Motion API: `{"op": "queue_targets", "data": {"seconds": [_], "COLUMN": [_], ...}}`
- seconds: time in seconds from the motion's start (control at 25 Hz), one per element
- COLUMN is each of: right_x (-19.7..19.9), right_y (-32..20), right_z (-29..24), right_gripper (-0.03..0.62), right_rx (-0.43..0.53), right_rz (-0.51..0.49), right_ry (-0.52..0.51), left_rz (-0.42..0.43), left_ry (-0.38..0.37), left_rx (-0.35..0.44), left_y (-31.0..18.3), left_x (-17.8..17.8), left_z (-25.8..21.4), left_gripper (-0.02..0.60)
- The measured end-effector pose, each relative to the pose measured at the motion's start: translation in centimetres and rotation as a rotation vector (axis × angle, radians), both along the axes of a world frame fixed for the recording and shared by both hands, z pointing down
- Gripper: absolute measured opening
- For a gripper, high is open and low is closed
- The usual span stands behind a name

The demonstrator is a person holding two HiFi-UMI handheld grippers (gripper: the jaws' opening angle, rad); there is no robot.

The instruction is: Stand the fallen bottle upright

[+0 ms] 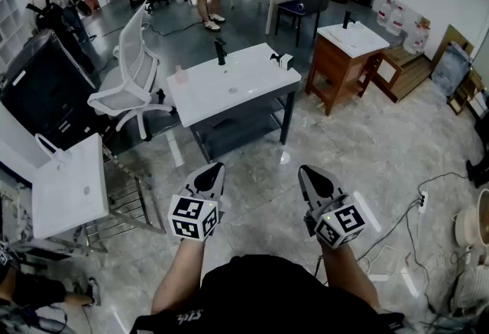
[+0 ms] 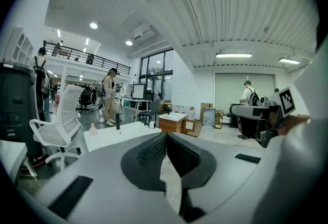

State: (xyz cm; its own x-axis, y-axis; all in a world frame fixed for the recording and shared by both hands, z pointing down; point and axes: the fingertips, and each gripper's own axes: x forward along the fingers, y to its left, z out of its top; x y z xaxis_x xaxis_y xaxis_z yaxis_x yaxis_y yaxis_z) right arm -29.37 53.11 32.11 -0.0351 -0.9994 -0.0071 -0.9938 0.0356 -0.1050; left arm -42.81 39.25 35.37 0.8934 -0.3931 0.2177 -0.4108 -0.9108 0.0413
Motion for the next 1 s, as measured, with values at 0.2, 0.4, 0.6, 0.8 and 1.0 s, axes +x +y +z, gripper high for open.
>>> {"op": "queue_targets", "data": {"seconds": [0.2,0.4,0.6,0.8,1.0], "right_x": [0.0,1.2,1.6,2.5,4.8], "right_y": [0.6,2.1,4.5,7.2,9.0], "right_z": [0.2,0.4,0.6,1.5,3.1], "right_gripper": [0.011,0.011,0.012,0.013,0.014], "right_rx": [-0.020,-0.022,0.000,-0.001,-0.027], "right_rz": [0.016,0.028,-0.037,-0.042,-0.009], "right_ry": [-0.014,-0.012,-0.002,-0.044,-0.112], "left_rz": [-0.003,0.019,0.050,0.114,0.175], "left_ry": [-0.005,-0.013,-0.016,-0.023,-0.046], "left_rx": [-0.009,-0.015,-0.016,-0.027,-0.044], "left_y": [0.5,1.9,4.0,7.4,9.6], "left_x": [0.5,2.4,4.8,8.1,10.9], "left_z": [0.2,0.5,0.7,1.6,2.9], "left_gripper": [0.018,0.018,0.018,0.018,0.018]}}
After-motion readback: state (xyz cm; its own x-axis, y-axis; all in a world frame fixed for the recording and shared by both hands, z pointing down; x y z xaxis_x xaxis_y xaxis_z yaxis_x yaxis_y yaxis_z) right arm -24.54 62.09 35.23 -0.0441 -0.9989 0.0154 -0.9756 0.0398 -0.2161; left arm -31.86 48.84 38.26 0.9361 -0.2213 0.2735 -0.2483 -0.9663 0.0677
